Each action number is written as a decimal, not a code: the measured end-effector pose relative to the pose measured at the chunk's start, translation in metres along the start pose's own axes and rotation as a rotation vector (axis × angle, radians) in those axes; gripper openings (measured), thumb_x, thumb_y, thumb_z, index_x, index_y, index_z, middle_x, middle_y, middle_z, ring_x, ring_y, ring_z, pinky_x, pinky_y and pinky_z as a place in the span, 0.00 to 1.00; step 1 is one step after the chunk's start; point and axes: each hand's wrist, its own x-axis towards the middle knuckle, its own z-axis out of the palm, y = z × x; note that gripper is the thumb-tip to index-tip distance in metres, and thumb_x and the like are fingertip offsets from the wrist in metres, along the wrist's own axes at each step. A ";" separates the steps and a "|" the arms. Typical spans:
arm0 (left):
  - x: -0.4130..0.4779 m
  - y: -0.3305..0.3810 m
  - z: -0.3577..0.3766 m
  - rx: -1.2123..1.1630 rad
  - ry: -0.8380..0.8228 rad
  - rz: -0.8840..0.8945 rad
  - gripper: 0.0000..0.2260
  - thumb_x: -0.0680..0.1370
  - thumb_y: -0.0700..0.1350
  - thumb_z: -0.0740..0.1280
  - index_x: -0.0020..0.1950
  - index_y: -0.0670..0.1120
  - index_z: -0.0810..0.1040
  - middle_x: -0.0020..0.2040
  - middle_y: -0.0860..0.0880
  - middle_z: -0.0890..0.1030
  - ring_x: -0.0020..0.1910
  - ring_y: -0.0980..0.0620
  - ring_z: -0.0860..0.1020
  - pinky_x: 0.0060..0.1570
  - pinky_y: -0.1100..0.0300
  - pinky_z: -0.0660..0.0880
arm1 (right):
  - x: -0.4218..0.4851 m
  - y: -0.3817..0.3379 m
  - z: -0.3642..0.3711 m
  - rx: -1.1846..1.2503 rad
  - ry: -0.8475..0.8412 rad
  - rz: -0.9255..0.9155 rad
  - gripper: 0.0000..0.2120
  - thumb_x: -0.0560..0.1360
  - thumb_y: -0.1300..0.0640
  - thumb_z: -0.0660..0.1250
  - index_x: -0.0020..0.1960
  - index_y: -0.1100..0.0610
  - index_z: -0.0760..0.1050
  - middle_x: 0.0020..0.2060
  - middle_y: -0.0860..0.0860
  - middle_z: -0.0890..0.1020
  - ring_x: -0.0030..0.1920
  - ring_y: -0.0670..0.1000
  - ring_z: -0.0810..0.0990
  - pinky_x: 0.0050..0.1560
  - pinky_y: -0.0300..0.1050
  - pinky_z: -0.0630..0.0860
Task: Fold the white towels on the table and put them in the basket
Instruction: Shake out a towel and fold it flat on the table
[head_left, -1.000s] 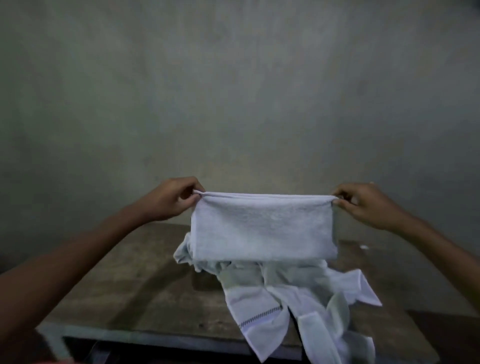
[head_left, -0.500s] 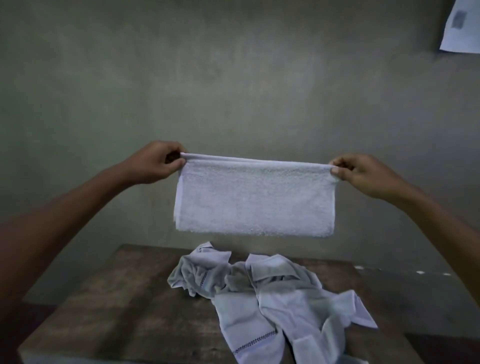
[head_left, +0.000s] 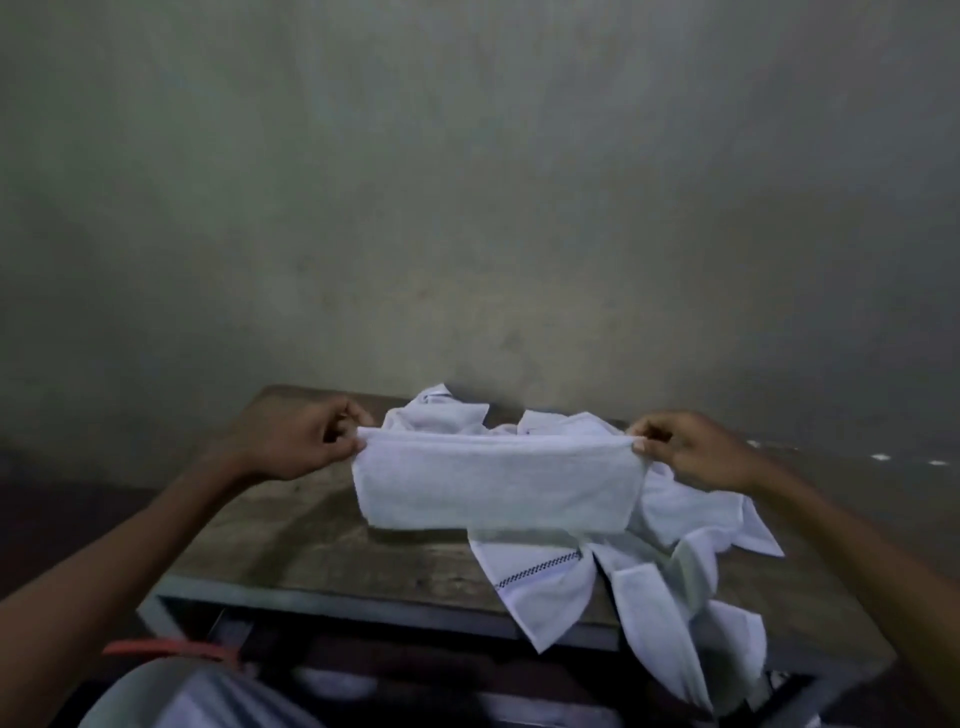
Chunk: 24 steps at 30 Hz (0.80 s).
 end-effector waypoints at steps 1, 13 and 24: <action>-0.002 -0.007 0.010 -0.064 -0.057 -0.017 0.06 0.76 0.47 0.68 0.52 0.52 0.75 0.34 0.57 0.80 0.34 0.64 0.76 0.41 0.68 0.74 | -0.002 0.004 0.011 -0.011 -0.027 0.007 0.04 0.76 0.60 0.67 0.45 0.52 0.79 0.36 0.45 0.81 0.35 0.33 0.76 0.39 0.30 0.69; 0.030 -0.079 0.142 -0.234 -0.062 -0.260 0.07 0.77 0.39 0.65 0.48 0.51 0.69 0.31 0.54 0.75 0.26 0.61 0.71 0.34 0.58 0.70 | 0.052 0.086 0.120 -0.031 -0.108 0.217 0.09 0.77 0.57 0.65 0.40 0.46 0.72 0.37 0.40 0.79 0.41 0.45 0.77 0.49 0.44 0.73; 0.032 -0.043 0.190 0.061 0.331 -0.363 0.15 0.74 0.49 0.57 0.55 0.43 0.74 0.48 0.42 0.77 0.47 0.41 0.75 0.47 0.48 0.73 | 0.037 0.054 0.163 -0.327 0.446 0.165 0.03 0.73 0.57 0.62 0.44 0.54 0.75 0.41 0.53 0.78 0.44 0.58 0.75 0.47 0.54 0.69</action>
